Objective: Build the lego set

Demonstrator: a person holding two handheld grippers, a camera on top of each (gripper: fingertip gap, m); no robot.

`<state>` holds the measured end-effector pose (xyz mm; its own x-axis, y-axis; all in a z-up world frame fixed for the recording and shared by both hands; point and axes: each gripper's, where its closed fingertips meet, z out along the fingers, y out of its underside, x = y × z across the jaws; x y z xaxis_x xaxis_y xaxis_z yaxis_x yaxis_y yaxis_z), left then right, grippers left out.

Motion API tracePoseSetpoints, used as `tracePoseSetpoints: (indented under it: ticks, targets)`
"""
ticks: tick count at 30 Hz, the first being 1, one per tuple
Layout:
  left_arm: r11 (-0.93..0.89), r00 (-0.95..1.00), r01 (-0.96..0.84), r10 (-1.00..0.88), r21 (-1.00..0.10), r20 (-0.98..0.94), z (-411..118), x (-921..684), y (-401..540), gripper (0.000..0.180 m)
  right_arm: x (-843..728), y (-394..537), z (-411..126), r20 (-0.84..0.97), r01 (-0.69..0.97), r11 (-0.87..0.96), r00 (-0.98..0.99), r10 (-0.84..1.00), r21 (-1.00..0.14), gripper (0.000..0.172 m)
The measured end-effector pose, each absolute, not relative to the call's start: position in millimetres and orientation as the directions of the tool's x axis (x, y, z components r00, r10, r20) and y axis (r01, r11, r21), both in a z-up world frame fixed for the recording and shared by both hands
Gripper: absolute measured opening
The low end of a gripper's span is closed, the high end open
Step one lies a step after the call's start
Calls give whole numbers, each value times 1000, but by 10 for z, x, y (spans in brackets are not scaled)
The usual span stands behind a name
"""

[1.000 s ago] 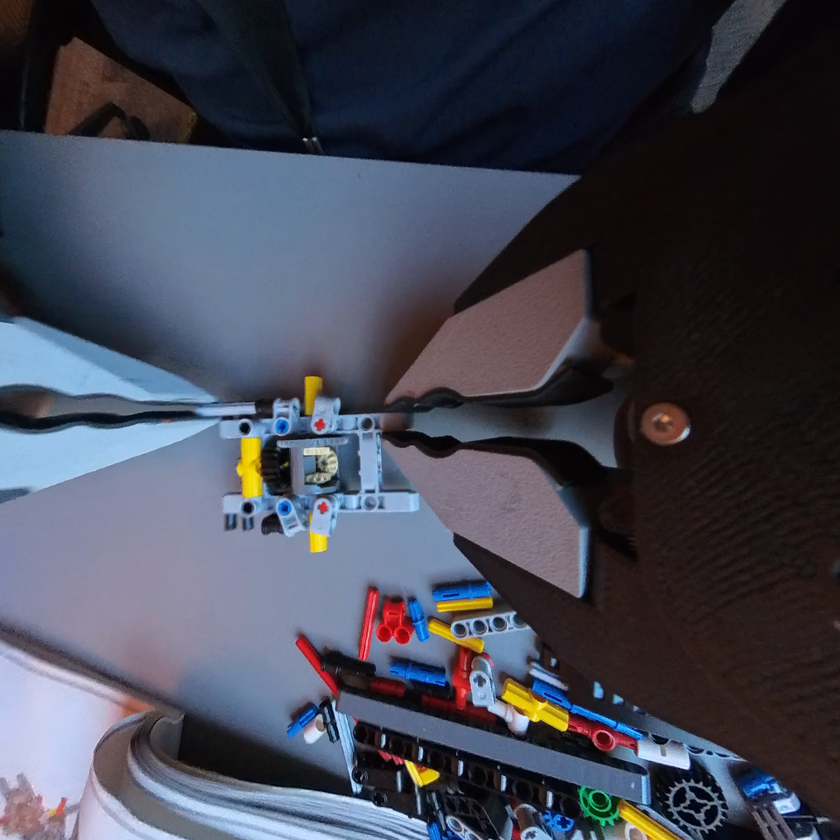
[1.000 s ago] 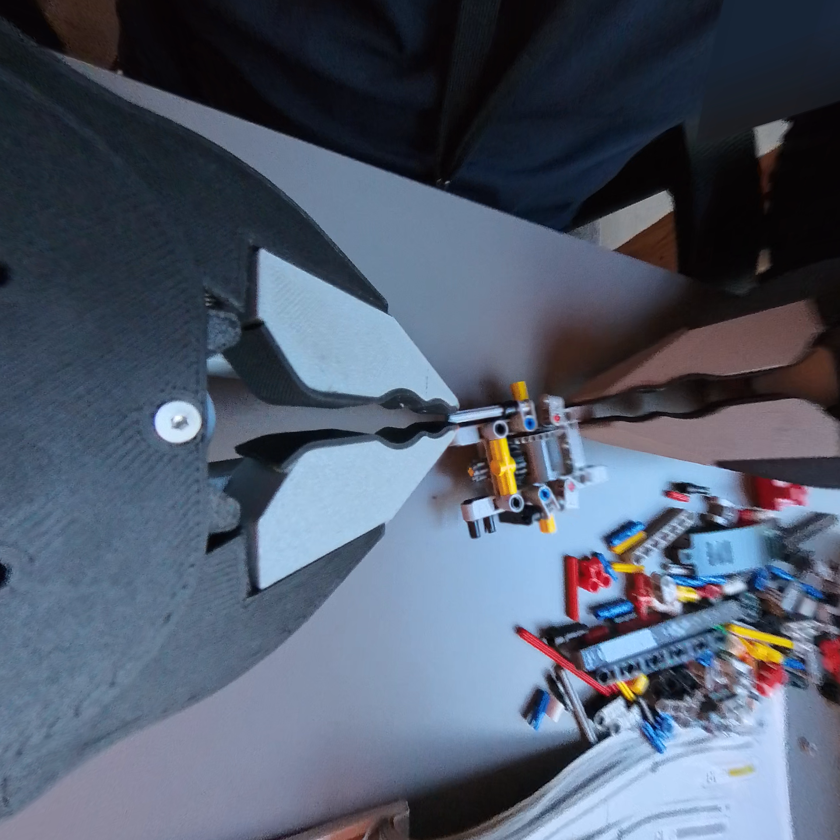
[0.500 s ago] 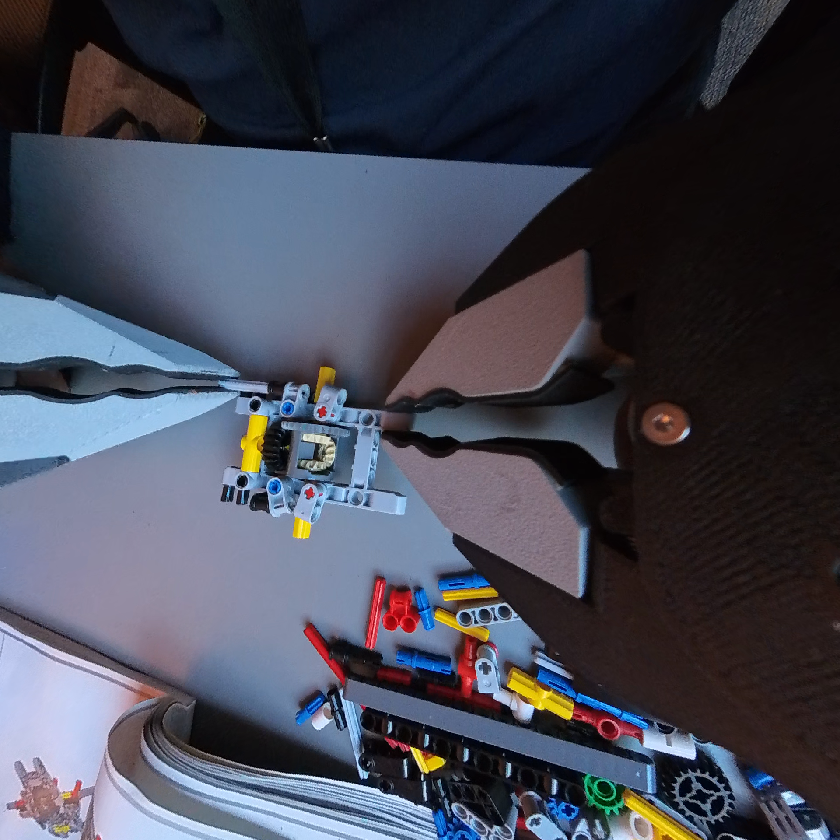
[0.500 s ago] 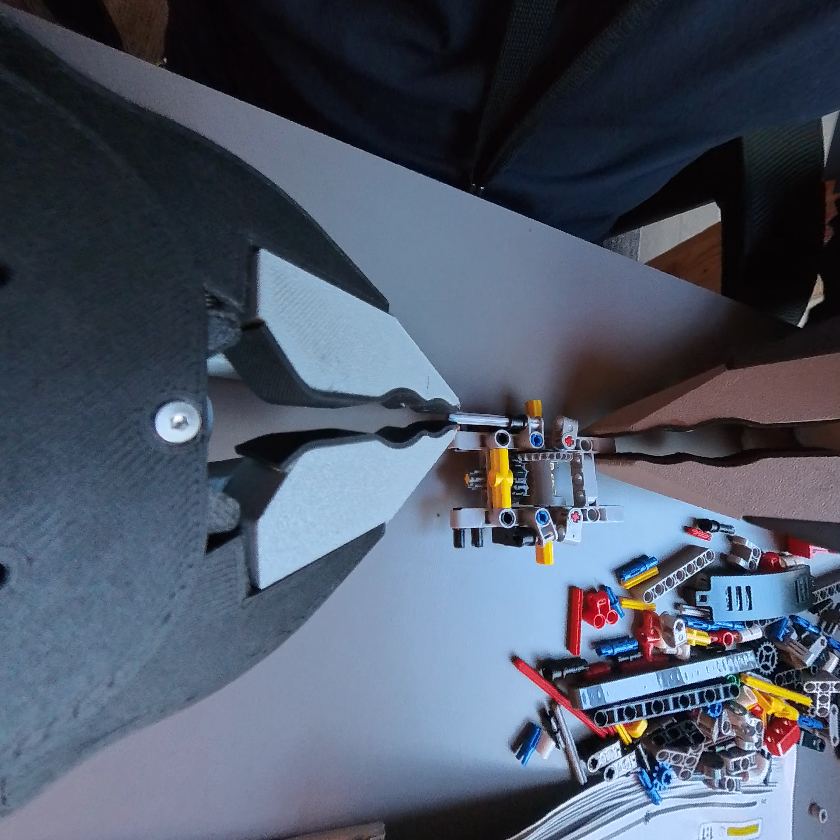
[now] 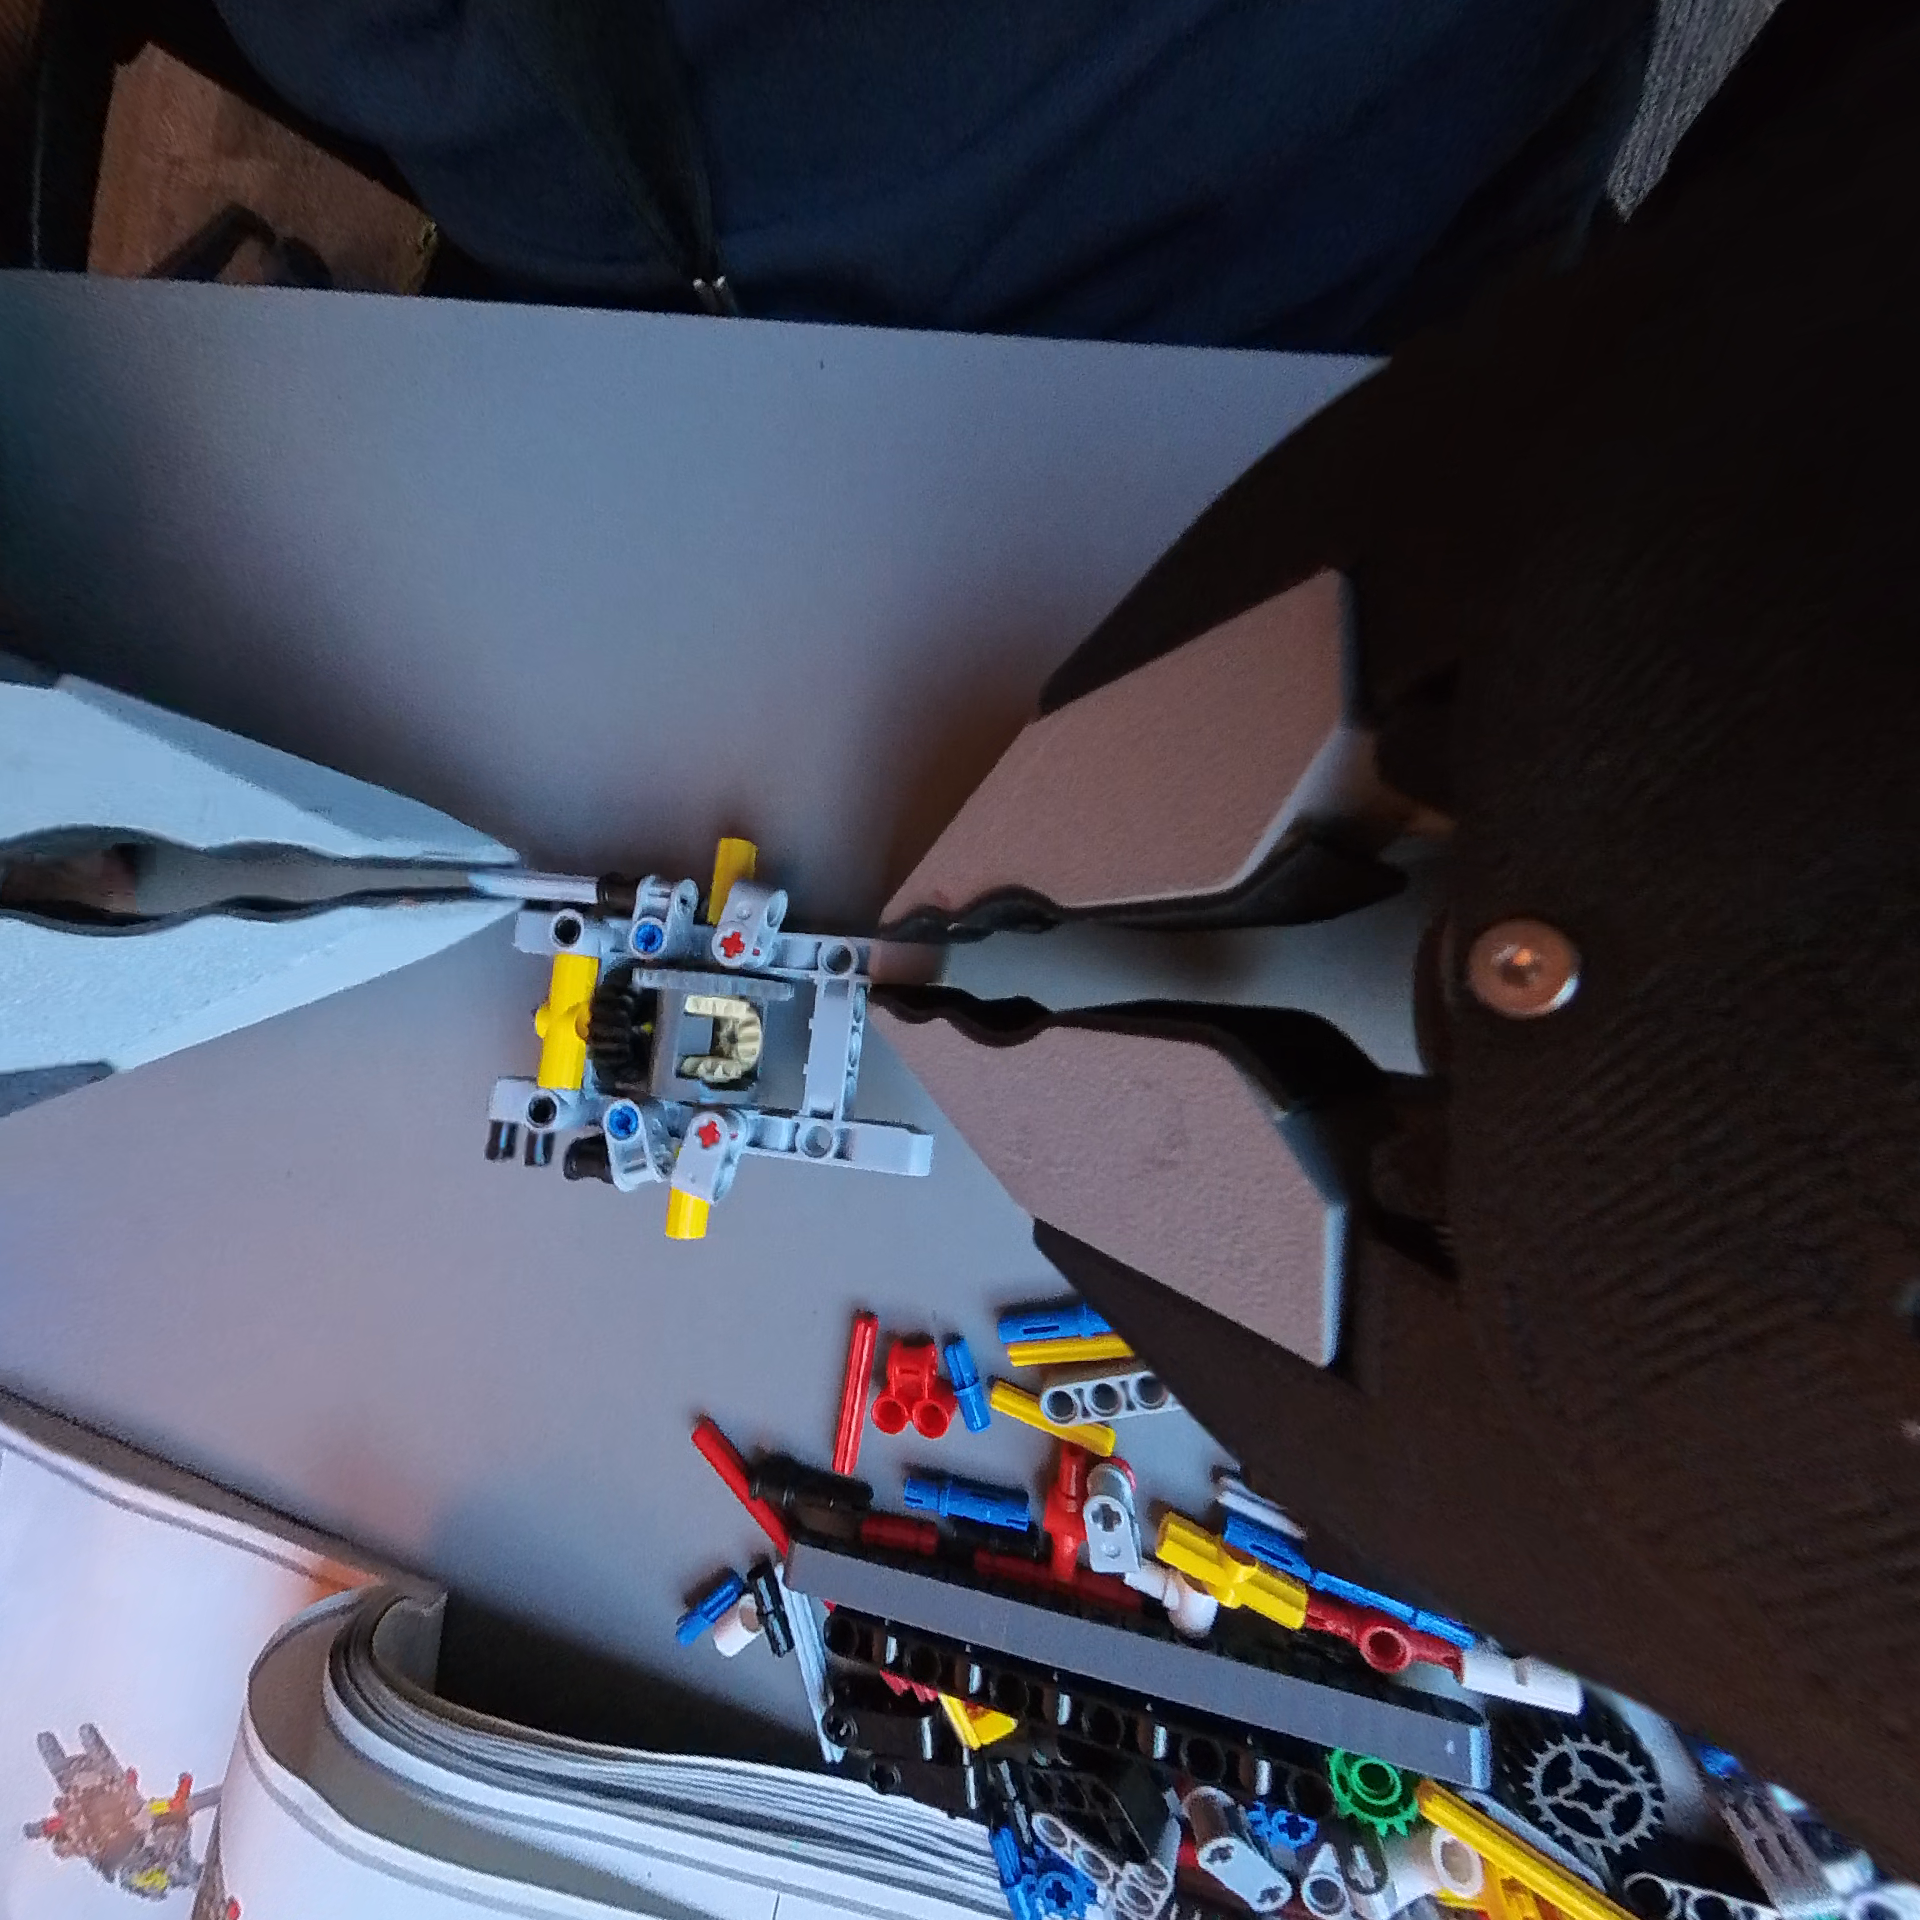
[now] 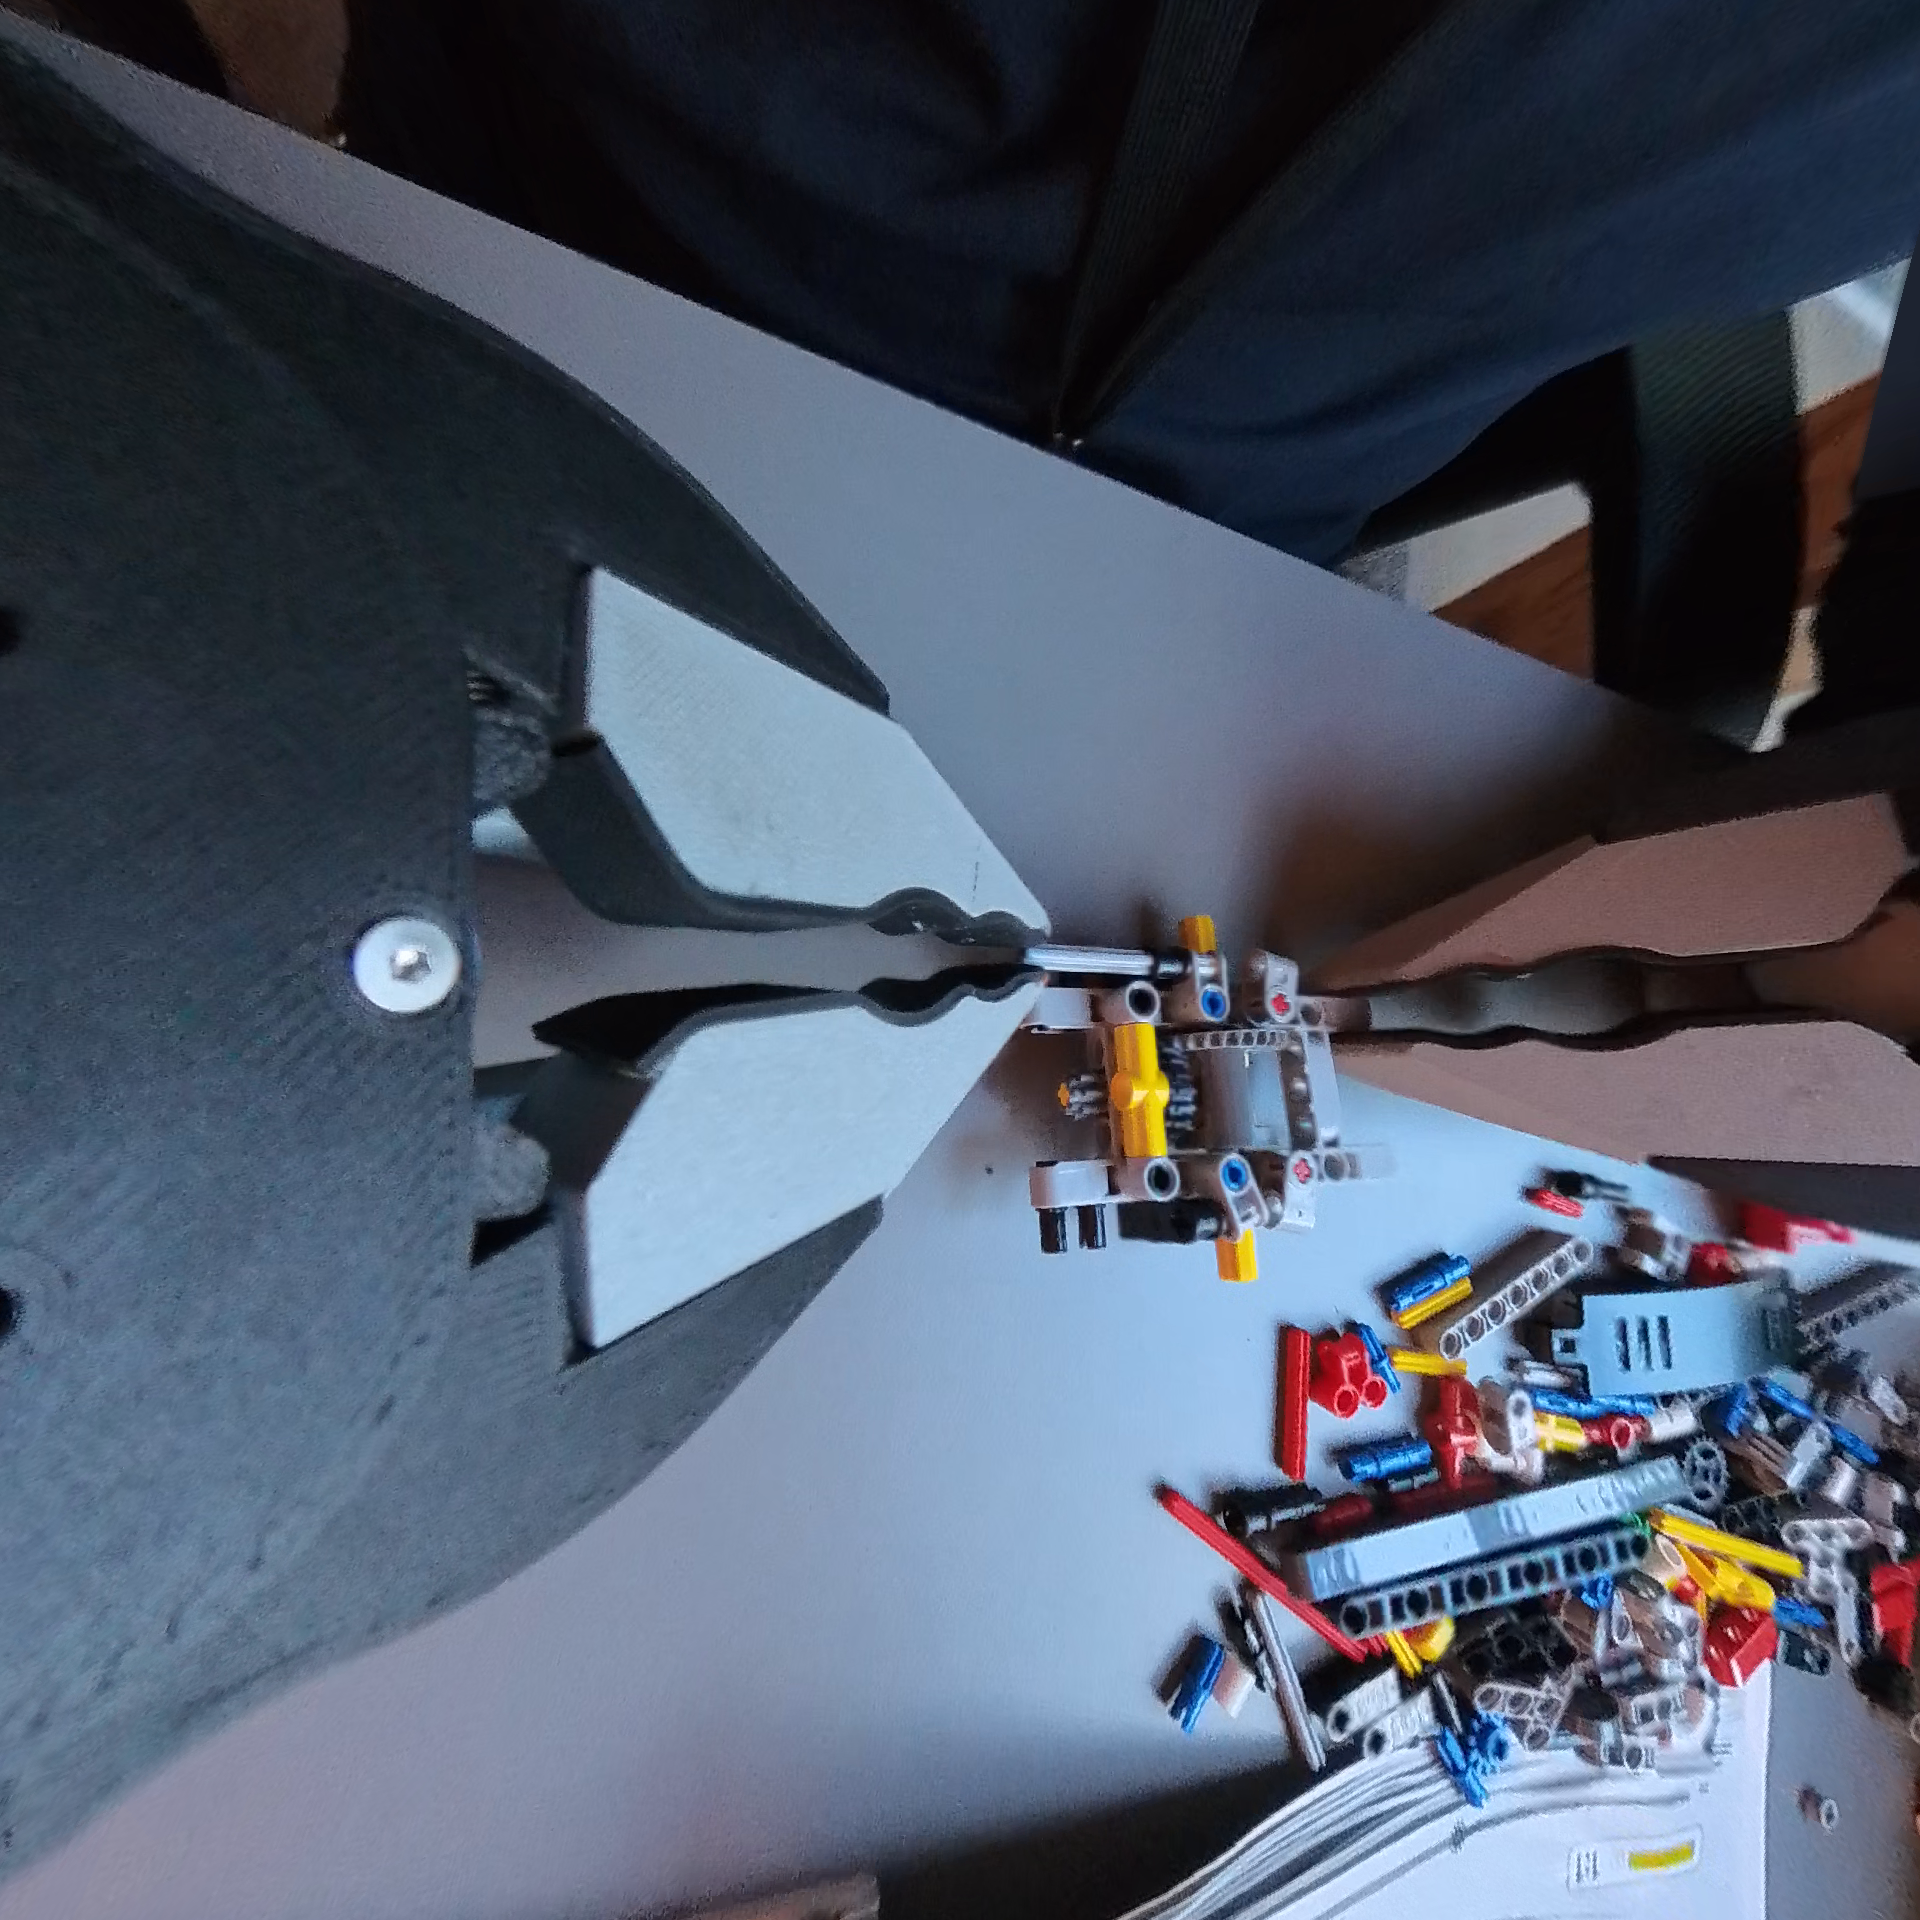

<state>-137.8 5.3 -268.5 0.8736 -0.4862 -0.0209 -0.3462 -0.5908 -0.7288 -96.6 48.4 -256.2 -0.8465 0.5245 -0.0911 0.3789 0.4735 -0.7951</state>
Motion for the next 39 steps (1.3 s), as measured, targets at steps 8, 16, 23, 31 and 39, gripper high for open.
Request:
tracePoseSetpoints:
  ticks: [8, 16, 23, 31, 39]
  targets:
    - [-595, 886, -348, -461, -725, -47, -2699, -1421, 77, 6, -940, 686, -2550, 56, 322, 504, -799, 599, -802, 0]
    - [-591, 883, -348, -467, -728, -43, -2694, -1409, 75, 5, -1000, 629, -2555, 113, 309, 541, -784, 610, -782, 0]
    - [-583, 878, -366, -475, -725, -61, -2694, -1398, 83, 6, -1036, 590, -2565, 103, 321, 549, -789, 606, -772, 0]
    - [-566, 878, -367, -473, -738, -74, -2656, -1394, 105, 5, -1032, 642, -2672, 207, 339, 692, -790, 577, -637, 0]
    - [-581, 873, -378, -483, -721, -69, -2687, -1380, 103, 5, -1029, 648, -2665, 277, 329, 762, -792, 544, -558, 0]
